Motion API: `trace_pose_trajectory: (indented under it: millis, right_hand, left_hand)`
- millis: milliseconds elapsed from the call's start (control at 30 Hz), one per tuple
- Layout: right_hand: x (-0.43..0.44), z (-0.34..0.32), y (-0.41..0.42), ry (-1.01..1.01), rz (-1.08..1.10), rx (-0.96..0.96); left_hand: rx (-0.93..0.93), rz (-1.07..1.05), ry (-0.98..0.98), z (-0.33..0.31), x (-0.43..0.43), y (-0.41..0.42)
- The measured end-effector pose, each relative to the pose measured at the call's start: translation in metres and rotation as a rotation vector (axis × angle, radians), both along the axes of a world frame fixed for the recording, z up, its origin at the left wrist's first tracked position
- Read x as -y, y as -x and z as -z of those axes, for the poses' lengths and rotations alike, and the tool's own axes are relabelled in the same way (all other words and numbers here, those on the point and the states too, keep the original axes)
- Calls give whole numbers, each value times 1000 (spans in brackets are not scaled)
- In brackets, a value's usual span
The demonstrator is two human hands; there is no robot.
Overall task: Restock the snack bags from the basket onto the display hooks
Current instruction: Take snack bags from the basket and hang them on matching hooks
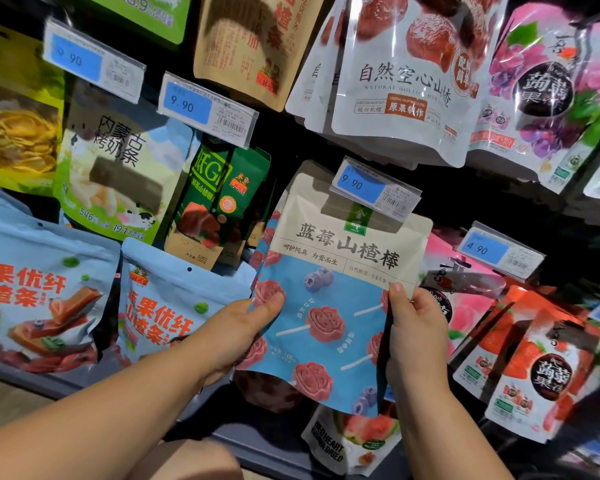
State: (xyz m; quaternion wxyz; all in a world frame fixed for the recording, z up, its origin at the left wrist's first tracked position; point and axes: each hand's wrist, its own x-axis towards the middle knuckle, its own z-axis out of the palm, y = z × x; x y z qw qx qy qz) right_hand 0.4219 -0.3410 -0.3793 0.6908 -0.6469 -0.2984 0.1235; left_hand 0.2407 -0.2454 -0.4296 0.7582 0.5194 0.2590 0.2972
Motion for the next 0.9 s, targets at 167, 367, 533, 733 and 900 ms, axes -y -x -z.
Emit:
trace_pose_trajectory:
  millis: [167,367,533,733,900]
  right_hand:
    - [1,-7,2,25,-33,0]
    - [5,-5,1,75,-40,38]
    - [8,-1,4,88,-43,13]
    - [13,-3,9,50,-81,3]
    - [12,-3,10,8,-88,-32]
  left_hand:
    - [11,-26,21,-2,1,0]
    - [34,2,74,1,3,4]
    - [42,25,58,5,3,6]
    - [86,-60,20,-2,-2,-1]
    - [39,-228,-118,-27,-17,-15]
